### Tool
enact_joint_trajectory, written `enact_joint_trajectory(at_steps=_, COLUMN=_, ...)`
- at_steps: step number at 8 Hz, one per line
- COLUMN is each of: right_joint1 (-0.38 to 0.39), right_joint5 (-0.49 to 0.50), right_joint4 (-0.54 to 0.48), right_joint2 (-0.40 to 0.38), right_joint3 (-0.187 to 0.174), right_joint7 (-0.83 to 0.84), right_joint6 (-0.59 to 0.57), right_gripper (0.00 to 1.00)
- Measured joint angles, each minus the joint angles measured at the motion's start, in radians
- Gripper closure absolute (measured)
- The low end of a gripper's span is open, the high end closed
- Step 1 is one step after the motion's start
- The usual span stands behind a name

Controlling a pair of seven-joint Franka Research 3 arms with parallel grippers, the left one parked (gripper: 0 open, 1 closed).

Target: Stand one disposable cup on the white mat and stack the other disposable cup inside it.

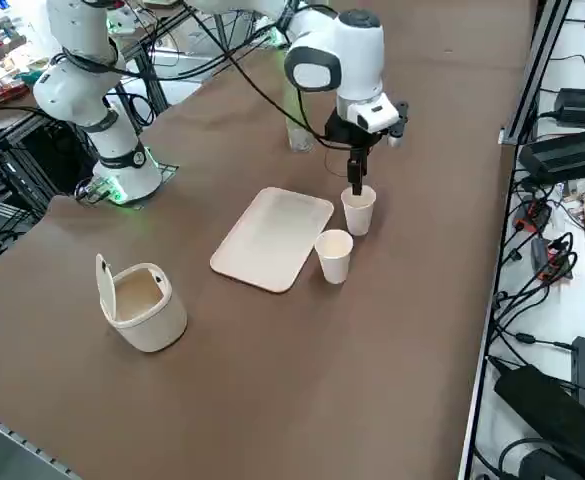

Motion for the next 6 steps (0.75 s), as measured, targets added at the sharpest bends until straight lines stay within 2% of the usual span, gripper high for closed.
enact_joint_trajectory(at_steps=1, right_joint1=0.000, right_joint5=0.000, right_joint4=0.000, right_joint2=0.005, right_joint3=0.000, right_joint7=0.000, right_joint6=0.002, right_gripper=0.44)
enact_joint_trajectory(at_steps=3, right_joint1=-0.001, right_joint5=0.000, right_joint4=0.000, right_joint2=0.012, right_joint3=-0.002, right_joint7=0.000, right_joint6=0.003, right_gripper=0.49)
enact_joint_trajectory(at_steps=5, right_joint1=-0.002, right_joint5=-0.001, right_joint4=-0.001, right_joint2=0.013, right_joint3=-0.005, right_joint7=0.000, right_joint6=0.002, right_gripper=0.93)
enact_joint_trajectory(at_steps=6, right_joint1=-0.004, right_joint5=-0.001, right_joint4=0.000, right_joint2=0.006, right_joint3=-0.011, right_joint7=0.000, right_joint6=-0.004, right_gripper=0.98)
